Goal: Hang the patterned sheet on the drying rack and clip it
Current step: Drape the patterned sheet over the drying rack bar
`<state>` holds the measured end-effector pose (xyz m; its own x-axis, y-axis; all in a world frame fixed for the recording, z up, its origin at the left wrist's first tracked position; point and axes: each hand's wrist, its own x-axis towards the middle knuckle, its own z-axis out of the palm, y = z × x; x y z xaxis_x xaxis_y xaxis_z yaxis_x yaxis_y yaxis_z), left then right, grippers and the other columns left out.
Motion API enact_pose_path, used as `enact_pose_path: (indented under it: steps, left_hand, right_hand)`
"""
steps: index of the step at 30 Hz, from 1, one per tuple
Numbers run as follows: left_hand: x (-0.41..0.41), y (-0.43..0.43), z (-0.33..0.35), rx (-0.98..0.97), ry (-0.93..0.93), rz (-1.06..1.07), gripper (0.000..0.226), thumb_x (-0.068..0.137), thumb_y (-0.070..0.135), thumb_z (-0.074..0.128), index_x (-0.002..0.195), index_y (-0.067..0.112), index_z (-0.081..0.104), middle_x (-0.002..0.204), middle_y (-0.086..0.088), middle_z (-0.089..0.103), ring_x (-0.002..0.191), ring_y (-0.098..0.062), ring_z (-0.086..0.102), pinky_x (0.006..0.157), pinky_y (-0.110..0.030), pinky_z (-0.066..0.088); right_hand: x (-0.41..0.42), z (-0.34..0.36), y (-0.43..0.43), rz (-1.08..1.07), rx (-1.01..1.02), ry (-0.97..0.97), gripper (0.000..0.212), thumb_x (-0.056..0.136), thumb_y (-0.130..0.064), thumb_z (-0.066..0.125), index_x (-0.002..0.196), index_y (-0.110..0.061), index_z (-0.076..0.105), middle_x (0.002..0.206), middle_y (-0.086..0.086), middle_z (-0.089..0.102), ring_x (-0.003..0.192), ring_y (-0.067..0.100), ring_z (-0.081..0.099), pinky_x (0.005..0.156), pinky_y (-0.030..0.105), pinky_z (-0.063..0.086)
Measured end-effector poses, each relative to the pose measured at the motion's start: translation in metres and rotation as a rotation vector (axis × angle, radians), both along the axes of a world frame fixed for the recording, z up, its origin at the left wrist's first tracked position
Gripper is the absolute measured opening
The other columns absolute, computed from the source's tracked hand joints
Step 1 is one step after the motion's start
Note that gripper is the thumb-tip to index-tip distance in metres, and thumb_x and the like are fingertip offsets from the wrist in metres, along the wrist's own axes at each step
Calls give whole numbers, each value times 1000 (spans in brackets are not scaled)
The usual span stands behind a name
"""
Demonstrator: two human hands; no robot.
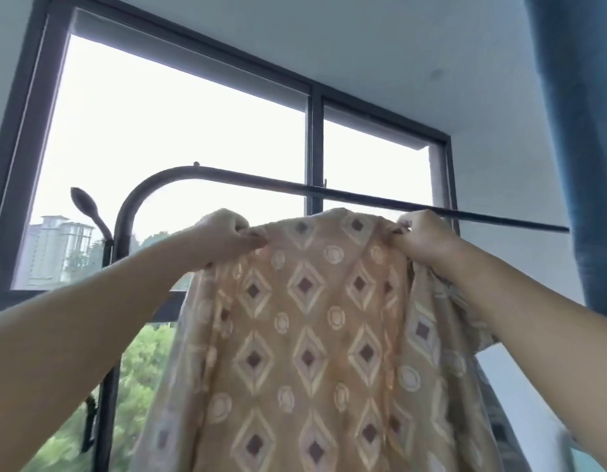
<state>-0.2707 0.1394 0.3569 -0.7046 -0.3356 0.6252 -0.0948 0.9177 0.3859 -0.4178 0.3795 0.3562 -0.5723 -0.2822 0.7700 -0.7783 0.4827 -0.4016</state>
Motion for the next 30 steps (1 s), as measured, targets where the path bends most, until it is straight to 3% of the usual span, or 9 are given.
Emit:
enact_pose_path:
  steps: [3,7,9,13,20,22,26,28,30]
  left_hand:
    - [2,0,1,30,117,-32,42,81,40,67,57,12,47,49,2,40,38,-10,33,37,-19,29]
    - [-9,23,8,-62,71,-97,33,78,32,72,63,8,55,51,1,46,40,-9,38,37,-15,32]
    - [-14,36,9,-105,84,-122,29,76,31,75,66,7,60,55,0,50,46,-11,42,40,-16,34]
    - [-17,56,12,-158,73,-151,19,72,30,77,75,16,65,72,0,58,63,-13,51,54,-23,43]
    - [6,15,-5,176,-459,-100,11,77,14,72,80,14,61,72,-2,62,57,-12,55,50,-19,45]
    - [5,5,-4,197,-183,-70,18,75,20,75,67,13,61,65,-1,58,55,-11,51,48,-19,40]
    - [2,27,23,137,895,56,12,83,23,63,74,16,58,69,5,53,67,-14,50,56,-26,34]
    - [-4,35,23,20,621,-3,19,85,16,55,67,17,51,65,3,49,63,-16,47,51,-27,33]
    - [-11,29,-1,-182,-193,68,25,87,16,52,63,16,47,63,2,45,58,-14,41,47,-23,31]
  right_hand:
    - [-1,-7,7,2,-101,-34,27,83,-34,68,80,-7,62,75,7,57,73,21,53,51,24,36]
    - [24,-4,-11,228,-47,-153,61,71,-26,81,126,-14,56,122,12,61,102,23,62,89,35,52]
    - [36,-7,-25,398,23,-240,65,72,-24,80,131,-16,52,122,9,61,96,18,64,80,28,54]
    - [35,-18,-43,479,-17,-251,14,77,-22,76,83,-10,69,57,-5,62,51,8,54,50,20,46]
    - [9,1,-20,296,-364,-128,15,80,-19,73,69,-19,63,67,0,63,58,11,57,47,18,41]
    - [3,7,-15,237,-411,-52,15,82,-17,70,70,-19,61,69,-3,61,62,12,57,49,20,41]
    - [9,15,-20,214,-489,110,14,86,-24,62,79,-11,63,65,-6,56,58,8,50,50,23,37]
    - [8,16,-17,154,-450,123,20,88,-28,57,79,-11,60,66,-1,56,60,13,49,49,25,33]
    - [1,6,-12,19,-141,111,19,90,-25,56,76,-12,58,75,4,59,70,19,53,53,27,34]
